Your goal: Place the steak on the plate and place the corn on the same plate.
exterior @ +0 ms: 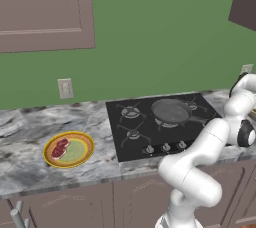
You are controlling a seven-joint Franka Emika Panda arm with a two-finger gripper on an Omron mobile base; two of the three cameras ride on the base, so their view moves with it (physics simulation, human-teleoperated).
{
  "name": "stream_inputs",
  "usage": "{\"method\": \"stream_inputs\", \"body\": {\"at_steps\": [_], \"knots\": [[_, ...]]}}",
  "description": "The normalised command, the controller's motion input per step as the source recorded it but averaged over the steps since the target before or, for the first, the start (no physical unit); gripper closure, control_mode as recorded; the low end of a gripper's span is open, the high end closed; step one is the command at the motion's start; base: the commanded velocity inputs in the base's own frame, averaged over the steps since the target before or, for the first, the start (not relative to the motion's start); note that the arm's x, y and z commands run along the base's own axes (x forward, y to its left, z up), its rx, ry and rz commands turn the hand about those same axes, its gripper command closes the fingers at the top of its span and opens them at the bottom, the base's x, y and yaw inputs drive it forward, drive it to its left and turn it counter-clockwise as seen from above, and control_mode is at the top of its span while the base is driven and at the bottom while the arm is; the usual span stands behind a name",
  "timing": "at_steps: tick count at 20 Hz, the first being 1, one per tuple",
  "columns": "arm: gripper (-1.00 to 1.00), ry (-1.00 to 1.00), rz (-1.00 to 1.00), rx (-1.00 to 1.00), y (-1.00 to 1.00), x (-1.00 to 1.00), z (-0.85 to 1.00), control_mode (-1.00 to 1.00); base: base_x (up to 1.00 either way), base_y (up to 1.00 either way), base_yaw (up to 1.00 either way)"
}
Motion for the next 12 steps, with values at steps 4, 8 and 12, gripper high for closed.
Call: {"method": "stream_inputs", "body": {"at_steps": [4,8,12], "knots": [[1.0,0.02,-0.02,0.01,0.14,-0.06,-0.18,-1.0,0.0,0.0,0.0],[1.0,0.0,-0.04,0.0,0.01,-0.09,0.0,-1.0,0.0,0.0,0.0],[1.0,0.0,-0.05,0.0,0.0,0.0,0.12,-1.0,0.0,0.0,0.0]]}}
